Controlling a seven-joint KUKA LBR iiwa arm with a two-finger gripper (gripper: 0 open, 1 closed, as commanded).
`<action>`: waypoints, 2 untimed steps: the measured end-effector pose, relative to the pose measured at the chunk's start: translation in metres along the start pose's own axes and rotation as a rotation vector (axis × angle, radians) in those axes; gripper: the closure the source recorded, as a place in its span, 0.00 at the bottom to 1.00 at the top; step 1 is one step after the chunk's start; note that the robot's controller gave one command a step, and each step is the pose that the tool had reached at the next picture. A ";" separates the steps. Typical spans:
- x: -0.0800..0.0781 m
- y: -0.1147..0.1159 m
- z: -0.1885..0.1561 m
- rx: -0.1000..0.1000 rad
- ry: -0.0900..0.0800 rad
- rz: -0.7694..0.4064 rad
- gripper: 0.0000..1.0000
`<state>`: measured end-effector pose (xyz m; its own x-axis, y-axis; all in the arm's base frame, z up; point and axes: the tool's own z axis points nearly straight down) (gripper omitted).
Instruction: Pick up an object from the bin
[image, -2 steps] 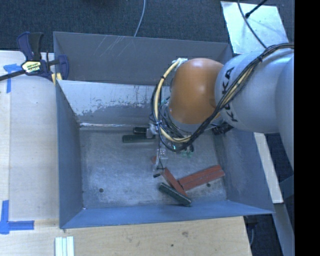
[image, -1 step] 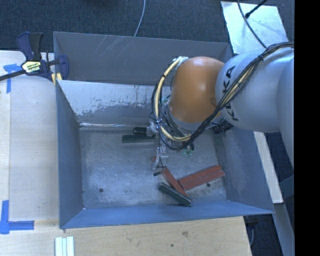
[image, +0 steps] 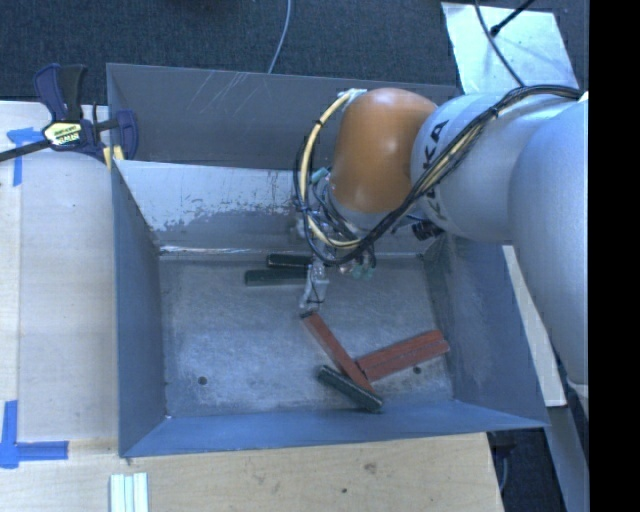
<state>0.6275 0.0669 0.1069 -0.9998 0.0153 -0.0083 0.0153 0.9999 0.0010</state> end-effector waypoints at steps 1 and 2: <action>0.000 -0.002 -0.036 0.000 0.002 -0.052 0.00; 0.002 0.025 0.009 0.000 0.009 -0.079 0.00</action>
Offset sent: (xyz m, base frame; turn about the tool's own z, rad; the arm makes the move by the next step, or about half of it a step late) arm -0.0019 0.0244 -0.0069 -0.0766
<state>0.6256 0.0920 0.0978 -0.9980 -0.0633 0.0004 -0.0633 0.9980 0.0005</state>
